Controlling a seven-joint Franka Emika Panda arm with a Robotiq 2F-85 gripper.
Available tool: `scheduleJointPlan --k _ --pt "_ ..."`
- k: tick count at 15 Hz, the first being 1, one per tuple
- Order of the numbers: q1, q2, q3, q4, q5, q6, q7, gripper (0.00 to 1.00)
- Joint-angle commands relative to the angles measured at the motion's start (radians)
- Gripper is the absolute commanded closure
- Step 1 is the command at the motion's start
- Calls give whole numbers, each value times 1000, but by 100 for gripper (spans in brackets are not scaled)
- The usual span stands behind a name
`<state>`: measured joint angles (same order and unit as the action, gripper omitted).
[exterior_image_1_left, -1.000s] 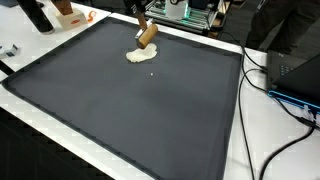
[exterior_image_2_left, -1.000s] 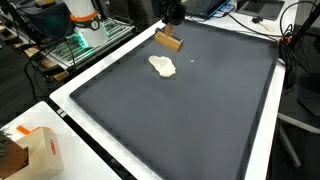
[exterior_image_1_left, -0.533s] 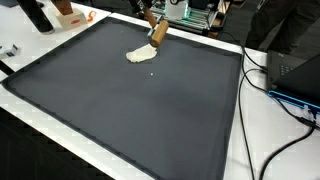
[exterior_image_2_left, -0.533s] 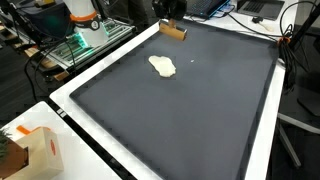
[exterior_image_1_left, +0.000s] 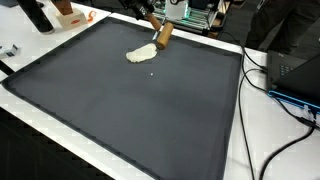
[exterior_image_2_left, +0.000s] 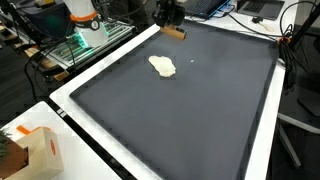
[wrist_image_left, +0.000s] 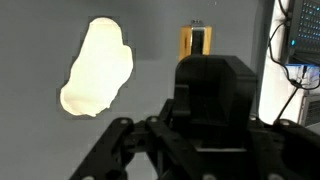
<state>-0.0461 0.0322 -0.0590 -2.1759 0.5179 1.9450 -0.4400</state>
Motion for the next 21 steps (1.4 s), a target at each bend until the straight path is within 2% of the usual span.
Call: scheduleJointPlan --k 1,10,21 --pt "-28 30 -7 14 76 -50 -69 76" --pt "-68 93 -5 11 177 -65 -172 76" --pt "-87 149 -3 6 229 -50 -205 76"
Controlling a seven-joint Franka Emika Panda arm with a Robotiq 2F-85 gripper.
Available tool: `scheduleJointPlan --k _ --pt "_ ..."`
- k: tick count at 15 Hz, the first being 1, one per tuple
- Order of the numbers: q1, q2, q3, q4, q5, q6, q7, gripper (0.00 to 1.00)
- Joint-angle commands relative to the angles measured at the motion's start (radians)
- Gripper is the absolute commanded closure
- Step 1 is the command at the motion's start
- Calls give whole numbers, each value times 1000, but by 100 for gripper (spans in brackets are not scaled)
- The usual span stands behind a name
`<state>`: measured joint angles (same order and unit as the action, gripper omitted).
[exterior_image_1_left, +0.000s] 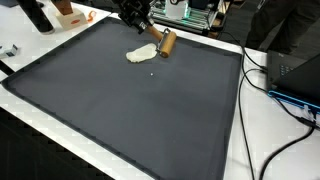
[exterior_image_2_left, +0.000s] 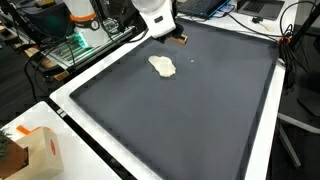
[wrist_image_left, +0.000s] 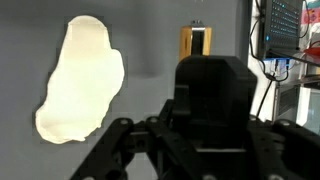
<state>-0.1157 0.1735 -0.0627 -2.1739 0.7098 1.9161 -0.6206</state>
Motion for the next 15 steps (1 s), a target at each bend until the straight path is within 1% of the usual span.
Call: scheduleJointPlan --k 1,3,15 --pt "-19 10 1 4 40 -21 -26 76" --pt "-22 15 0 5 39 -21 -21 76" --pt "-29 11 -11 18 1 -19 105 76"
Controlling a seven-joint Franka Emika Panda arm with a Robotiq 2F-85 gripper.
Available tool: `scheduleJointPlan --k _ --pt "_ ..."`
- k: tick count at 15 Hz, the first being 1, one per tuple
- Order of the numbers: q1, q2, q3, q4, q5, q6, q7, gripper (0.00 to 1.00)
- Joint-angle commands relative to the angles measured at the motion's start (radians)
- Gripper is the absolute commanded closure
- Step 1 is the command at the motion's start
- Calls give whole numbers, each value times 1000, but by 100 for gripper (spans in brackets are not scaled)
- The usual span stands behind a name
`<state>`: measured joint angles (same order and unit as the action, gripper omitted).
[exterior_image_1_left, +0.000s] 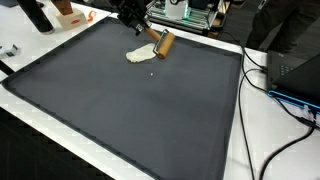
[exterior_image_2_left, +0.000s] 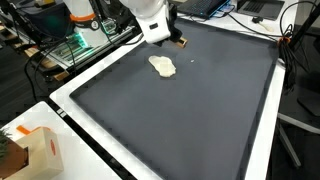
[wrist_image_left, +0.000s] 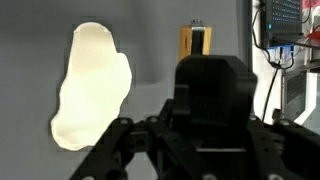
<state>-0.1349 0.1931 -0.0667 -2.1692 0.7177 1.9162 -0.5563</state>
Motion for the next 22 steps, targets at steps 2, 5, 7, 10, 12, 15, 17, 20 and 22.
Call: scheduleJointPlan --k 2,5,7,10,12,15,17,20,22 --pt "-7 -18 -10 16 -20 -15 67 76" --pt "-4 -36 -15 23 -51 -16 111 76" --pt "2 -50 -18 27 -92 -14 161 76" --pt "10 -86 -18 28 -179 4 249 76" --pt "15 -120 -15 24 -235 13 302 76" --pt "28 -181 -10 14 -320 33 358 76" --pt "38 -226 -5 2 -377 55 385 76" --pt "53 -293 4 -19 -463 104 415 76" --pt "62 -334 13 -35 -525 145 440 76"
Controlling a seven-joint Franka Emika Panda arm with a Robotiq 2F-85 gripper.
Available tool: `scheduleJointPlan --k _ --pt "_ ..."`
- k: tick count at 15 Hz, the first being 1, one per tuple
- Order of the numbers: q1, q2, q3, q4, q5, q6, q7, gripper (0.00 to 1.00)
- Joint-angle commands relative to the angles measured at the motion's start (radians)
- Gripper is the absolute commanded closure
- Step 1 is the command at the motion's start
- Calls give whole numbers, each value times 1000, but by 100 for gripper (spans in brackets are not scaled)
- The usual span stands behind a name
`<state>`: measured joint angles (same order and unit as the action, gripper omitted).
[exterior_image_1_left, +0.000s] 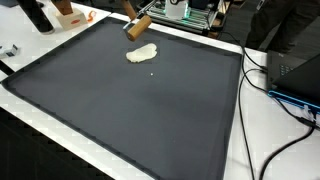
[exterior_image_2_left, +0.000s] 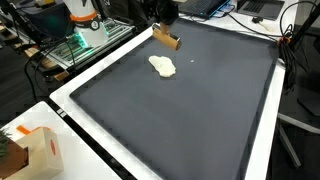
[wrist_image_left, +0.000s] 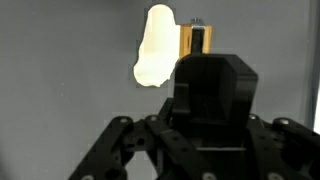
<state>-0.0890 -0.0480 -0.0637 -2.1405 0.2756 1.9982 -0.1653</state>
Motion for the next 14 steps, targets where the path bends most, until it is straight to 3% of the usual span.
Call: scheduleJointPlan --k 1,8,9,14 --pt "20 -110 15 -72 -109 83 62 76" --pt "36 -198 58 -119 -294 133 177 76" --pt "40 -148 42 -75 -251 113 138 51" --pt "42 -169 50 -91 -270 114 152 51"
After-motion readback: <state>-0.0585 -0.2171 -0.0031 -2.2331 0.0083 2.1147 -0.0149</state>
